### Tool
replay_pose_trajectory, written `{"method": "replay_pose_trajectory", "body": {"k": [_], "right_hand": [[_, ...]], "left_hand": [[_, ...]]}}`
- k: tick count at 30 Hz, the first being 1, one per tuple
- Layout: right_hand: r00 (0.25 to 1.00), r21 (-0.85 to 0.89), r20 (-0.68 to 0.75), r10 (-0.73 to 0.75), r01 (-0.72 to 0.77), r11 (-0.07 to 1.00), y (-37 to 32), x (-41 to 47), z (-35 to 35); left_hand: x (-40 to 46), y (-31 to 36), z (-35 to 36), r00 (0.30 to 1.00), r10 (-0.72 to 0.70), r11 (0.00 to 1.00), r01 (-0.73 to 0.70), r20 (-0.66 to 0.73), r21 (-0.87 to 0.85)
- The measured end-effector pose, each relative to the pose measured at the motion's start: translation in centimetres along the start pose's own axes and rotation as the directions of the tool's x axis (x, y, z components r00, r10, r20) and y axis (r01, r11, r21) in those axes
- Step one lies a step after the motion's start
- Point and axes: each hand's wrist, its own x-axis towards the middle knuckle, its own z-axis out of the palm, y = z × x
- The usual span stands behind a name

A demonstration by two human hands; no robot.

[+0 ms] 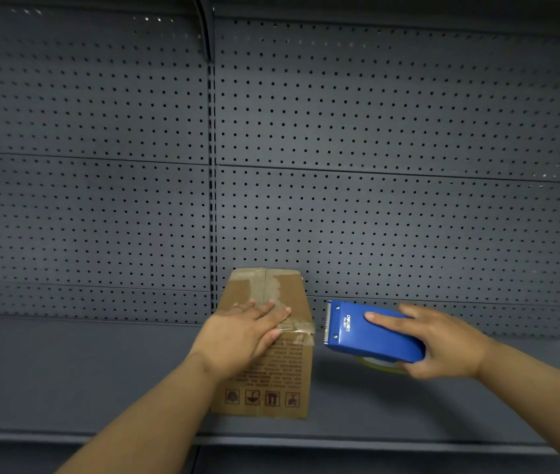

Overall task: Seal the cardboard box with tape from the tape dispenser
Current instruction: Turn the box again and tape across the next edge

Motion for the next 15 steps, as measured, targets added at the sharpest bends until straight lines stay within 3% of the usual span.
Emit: {"method": "replay_pose_trajectory", "body": {"k": [15], "right_hand": [[0.998,0.028,0.060,0.021,-0.023,0.999,0.55,-0.55,0.06]], "left_hand": [[0.18,0.08,0.14,0.997,0.051,0.998,-0.052,-0.051,-0.019]]}}
